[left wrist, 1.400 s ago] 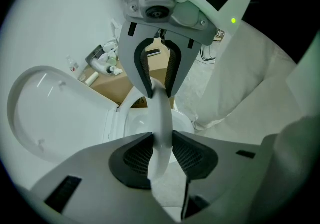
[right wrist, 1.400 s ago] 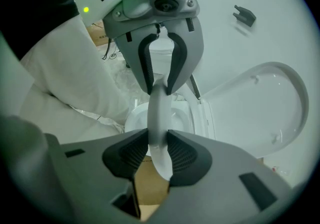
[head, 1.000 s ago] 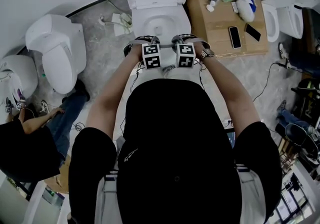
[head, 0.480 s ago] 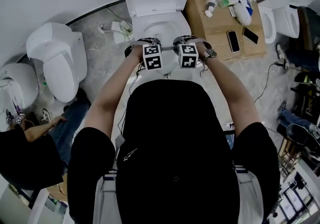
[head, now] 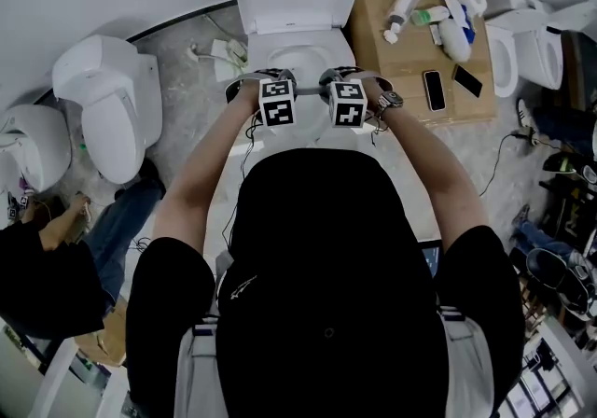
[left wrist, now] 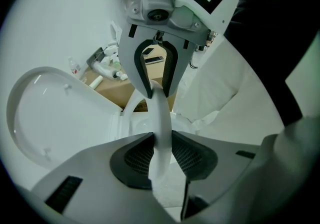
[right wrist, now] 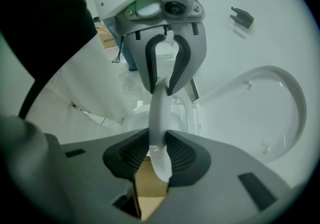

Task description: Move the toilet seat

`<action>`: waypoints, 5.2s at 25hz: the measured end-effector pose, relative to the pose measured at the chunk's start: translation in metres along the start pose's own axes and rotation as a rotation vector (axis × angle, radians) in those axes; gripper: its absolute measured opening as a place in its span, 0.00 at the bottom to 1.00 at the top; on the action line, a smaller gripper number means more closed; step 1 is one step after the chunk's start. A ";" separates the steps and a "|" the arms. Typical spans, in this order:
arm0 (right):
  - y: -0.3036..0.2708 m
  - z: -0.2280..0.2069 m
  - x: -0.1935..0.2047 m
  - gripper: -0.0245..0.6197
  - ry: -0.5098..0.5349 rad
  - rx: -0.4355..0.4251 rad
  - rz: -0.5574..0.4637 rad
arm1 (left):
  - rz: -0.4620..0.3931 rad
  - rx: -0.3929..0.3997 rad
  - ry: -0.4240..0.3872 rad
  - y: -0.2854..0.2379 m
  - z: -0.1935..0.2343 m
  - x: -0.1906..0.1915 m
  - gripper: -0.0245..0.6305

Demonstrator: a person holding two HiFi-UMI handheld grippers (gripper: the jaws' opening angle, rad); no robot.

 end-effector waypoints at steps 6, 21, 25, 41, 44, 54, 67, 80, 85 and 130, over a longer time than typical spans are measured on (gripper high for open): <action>0.003 -0.010 -0.001 0.22 0.017 -0.036 -0.016 | 0.006 0.006 0.015 0.005 0.008 -0.001 0.22; 0.024 -0.056 -0.005 0.22 0.013 -0.097 -0.024 | -0.027 0.009 0.035 0.029 0.053 -0.005 0.21; 0.028 -0.067 -0.005 0.22 0.004 -0.108 -0.025 | -0.034 0.017 0.042 0.032 0.063 -0.006 0.21; 0.044 -0.105 -0.007 0.20 -0.011 -0.081 -0.027 | -0.033 -0.014 0.052 0.047 0.103 -0.006 0.21; 0.047 -0.113 -0.007 0.20 -0.013 -0.064 -0.032 | -0.033 -0.023 0.057 0.050 0.111 -0.007 0.20; 0.054 -0.144 -0.009 0.20 -0.018 0.008 -0.046 | -0.030 -0.064 0.065 0.059 0.138 -0.006 0.20; 0.060 -0.180 -0.005 0.19 -0.032 0.059 -0.049 | -0.018 -0.103 0.082 0.064 0.173 -0.005 0.19; 0.061 -0.209 -0.004 0.19 -0.052 0.087 -0.052 | 0.001 -0.108 0.095 0.067 0.201 -0.002 0.19; 0.063 -0.219 -0.004 0.19 -0.062 0.093 -0.055 | 0.006 -0.112 0.102 0.069 0.211 -0.002 0.19; 0.055 -0.313 0.008 0.18 -0.123 0.194 -0.036 | -0.012 -0.164 0.153 0.066 0.307 0.011 0.19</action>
Point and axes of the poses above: the fingertips, and each gripper's own axes: y backward along the fingers, z to its left, x out of its underside, the point moved 1 cm from there along y, backward along the fingers, and after that the axes turned 4 degrees about -z, right-handed, at the moved point
